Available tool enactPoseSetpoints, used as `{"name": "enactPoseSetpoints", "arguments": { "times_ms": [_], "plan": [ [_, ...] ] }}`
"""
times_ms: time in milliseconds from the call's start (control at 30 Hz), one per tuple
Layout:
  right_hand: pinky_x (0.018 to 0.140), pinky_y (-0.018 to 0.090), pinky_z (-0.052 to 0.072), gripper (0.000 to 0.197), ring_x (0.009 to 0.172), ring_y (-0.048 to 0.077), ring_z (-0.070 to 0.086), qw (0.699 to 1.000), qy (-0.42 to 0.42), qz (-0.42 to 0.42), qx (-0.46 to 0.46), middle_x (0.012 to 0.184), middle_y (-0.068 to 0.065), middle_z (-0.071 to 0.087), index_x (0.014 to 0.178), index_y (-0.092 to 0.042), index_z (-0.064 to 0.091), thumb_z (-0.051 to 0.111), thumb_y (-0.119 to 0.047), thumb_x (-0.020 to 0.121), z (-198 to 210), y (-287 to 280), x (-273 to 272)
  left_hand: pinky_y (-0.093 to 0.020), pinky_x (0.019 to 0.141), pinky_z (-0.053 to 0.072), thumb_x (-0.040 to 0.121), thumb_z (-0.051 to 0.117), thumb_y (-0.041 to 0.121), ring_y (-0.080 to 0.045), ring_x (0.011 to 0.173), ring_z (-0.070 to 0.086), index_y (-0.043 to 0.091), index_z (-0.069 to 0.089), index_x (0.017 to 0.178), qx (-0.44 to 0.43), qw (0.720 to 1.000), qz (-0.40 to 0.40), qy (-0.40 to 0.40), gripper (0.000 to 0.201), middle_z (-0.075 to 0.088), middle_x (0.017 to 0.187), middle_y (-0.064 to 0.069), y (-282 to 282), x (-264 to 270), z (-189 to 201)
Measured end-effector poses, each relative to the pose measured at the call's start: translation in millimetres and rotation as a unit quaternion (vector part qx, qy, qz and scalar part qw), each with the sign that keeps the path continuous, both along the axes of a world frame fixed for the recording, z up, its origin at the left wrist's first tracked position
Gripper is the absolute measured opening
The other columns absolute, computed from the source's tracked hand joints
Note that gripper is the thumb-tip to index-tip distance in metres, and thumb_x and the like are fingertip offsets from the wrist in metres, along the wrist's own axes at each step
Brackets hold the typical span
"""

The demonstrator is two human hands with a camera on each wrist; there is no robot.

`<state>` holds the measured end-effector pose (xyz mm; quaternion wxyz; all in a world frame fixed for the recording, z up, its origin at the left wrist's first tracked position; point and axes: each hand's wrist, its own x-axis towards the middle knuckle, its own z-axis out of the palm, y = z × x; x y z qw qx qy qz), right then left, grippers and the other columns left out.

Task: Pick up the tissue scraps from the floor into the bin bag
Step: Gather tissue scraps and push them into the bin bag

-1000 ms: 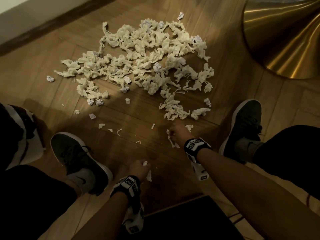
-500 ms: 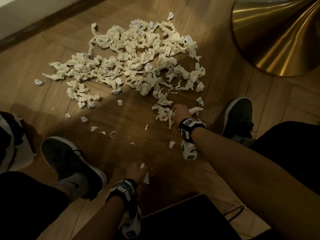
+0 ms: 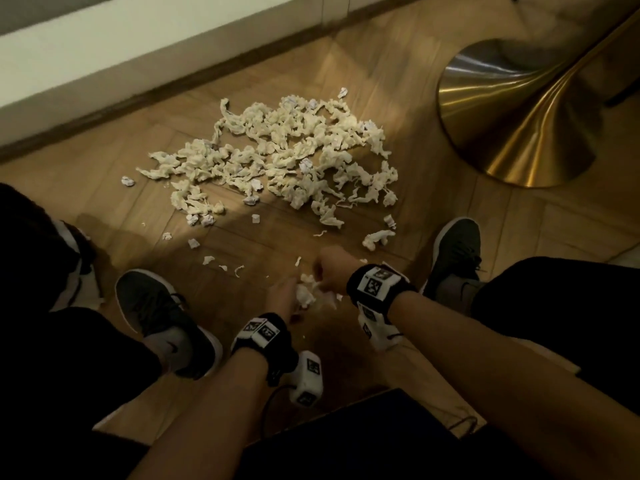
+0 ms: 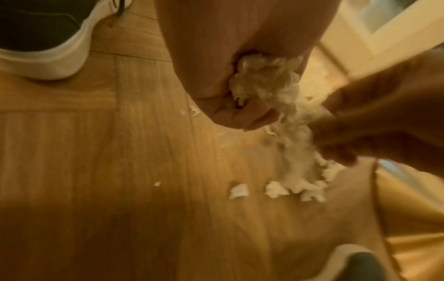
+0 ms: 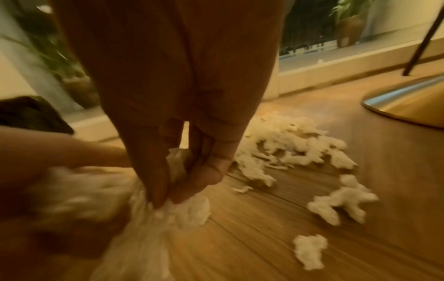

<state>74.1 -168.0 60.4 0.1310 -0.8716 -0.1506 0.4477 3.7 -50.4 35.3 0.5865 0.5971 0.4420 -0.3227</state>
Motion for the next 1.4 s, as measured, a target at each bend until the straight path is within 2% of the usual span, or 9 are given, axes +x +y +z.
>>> {"name": "enactPoseSetpoints", "arguments": {
  "times_ms": [133, 333, 400, 500, 667, 867, 1033, 1167, 1400],
  "plan": [
    [0.076, 0.029, 0.049, 0.019, 0.093, 0.021, 0.062, 0.998, -0.042, 0.030, 0.043, 0.100, 0.008, 0.067, 0.102, -0.008, 0.070, 0.065, -0.018, 0.086, 35.6, 16.9, -22.8, -0.034, 0.061, 0.051, 0.093, 0.053, 0.039, -0.027, 0.080, 0.059, 0.010, 0.062, 0.090, 0.006, 0.998, 0.056, -0.022, 0.030, 0.062, 0.089, -0.013, -7.6, -5.4, 24.8],
    [0.064, 0.021, 0.045, 0.006, 0.070, 0.008, 0.056, 0.965, -0.074, -0.157, 0.198, 0.079, 0.002, 0.066, 0.083, -0.003, 0.072, 0.069, -0.009, 0.081, 52.7, 2.3, -59.5, -0.028, 0.058, 0.049, 0.092, 0.051, 0.036, -0.021, 0.076, 0.061, 0.014, 0.067, 0.092, -0.073, 0.989, 0.128, -0.030, 0.027, 0.068, 0.090, -0.011, -9.5, -21.8, 45.6],
    [0.056, 0.010, 0.035, 0.006, 0.070, 0.003, 0.048, 0.947, -0.089, -0.201, 0.234, 0.079, -0.003, 0.055, 0.081, -0.003, 0.072, 0.071, -0.008, 0.078, 53.8, -0.1, -70.4, -0.024, 0.054, 0.045, 0.096, 0.046, 0.027, -0.019, 0.068, 0.061, 0.014, 0.066, 0.087, -0.090, 0.983, 0.145, -0.061, 0.025, 0.067, 0.081, -0.010, -9.9, -26.4, 50.6],
    [0.060, 0.013, 0.035, 0.007, 0.083, 0.009, 0.051, 0.932, -0.094, -0.231, 0.262, 0.101, 0.004, 0.055, 0.083, -0.011, 0.073, 0.073, -0.016, 0.079, 53.6, 0.2, -78.6, -0.016, 0.041, 0.041, 0.097, 0.038, 0.011, -0.014, 0.045, 0.057, 0.011, 0.060, 0.080, -0.110, 0.976, 0.163, -0.094, 0.028, 0.061, 0.061, -0.009, -11.3, -32.3, 60.0],
    [0.056, 0.004, 0.038, 0.014, 0.060, -0.015, 0.053, 0.910, -0.036, -0.248, 0.330, 0.077, -0.014, 0.059, 0.088, -0.002, 0.074, 0.070, -0.015, 0.085, 70.5, -0.4, -86.0, -0.015, 0.036, 0.040, 0.091, 0.038, 0.017, -0.014, 0.039, 0.055, 0.007, 0.055, 0.068, -0.142, 0.964, 0.209, -0.078, 0.031, 0.054, 0.057, -0.006, -8.3, -32.1, 70.5],
    [0.056, -0.003, 0.033, 0.013, 0.065, -0.004, 0.047, 0.908, -0.105, -0.254, 0.316, 0.081, -0.007, 0.055, 0.090, 0.002, 0.073, 0.069, -0.008, 0.084, 66.5, 12.9, -90.9, -0.020, 0.045, 0.040, 0.089, 0.036, 0.021, -0.015, 0.045, 0.052, 0.010, 0.053, 0.061, -0.145, 0.963, 0.214, -0.077, 0.035, 0.053, 0.050, -0.005, -6.5, -31.4, 72.9],
    [0.059, 0.006, 0.042, 0.011, 0.063, 0.002, 0.056, 0.883, -0.100, -0.312, 0.335, 0.076, 0.001, 0.065, 0.093, -0.002, 0.072, 0.065, -0.003, 0.085, 62.9, 25.2, -91.3, -0.031, 0.065, 0.041, 0.098, 0.031, 0.029, -0.020, 0.069, 0.050, 0.012, 0.050, 0.078, -0.165, 0.946, 0.266, -0.079, 0.032, 0.061, 0.055, -0.006, -4.2, -28.8, 72.1],
    [0.084, 0.031, 0.050, 0.023, 0.097, 0.017, 0.059, 0.913, -0.157, -0.252, 0.279, 0.105, 0.004, 0.067, 0.105, -0.021, 0.071, 0.063, -0.013, 0.085, 48.8, 28.9, -89.9, -0.038, 0.083, 0.044, 0.099, 0.029, 0.029, -0.028, 0.089, 0.057, 0.006, 0.060, 0.092, -0.207, 0.940, 0.259, -0.085, 0.039, 0.063, 0.093, -0.015, -2.3, -26.6, 71.6],
    [0.089, 0.037, 0.044, 0.018, 0.106, 0.020, 0.049, 0.899, -0.254, -0.213, 0.286, 0.110, 0.006, 0.058, 0.101, -0.011, 0.070, 0.058, -0.015, 0.089, 37.1, 21.2, -93.0, -0.029, 0.059, 0.049, 0.104, 0.024, 0.030, -0.020, 0.071, 0.056, 0.012, 0.051, 0.085, -0.192, 0.956, 0.212, -0.062, 0.038, 0.054, 0.081, -0.008, -8.1, -29.7, 67.1]
  ]
}}
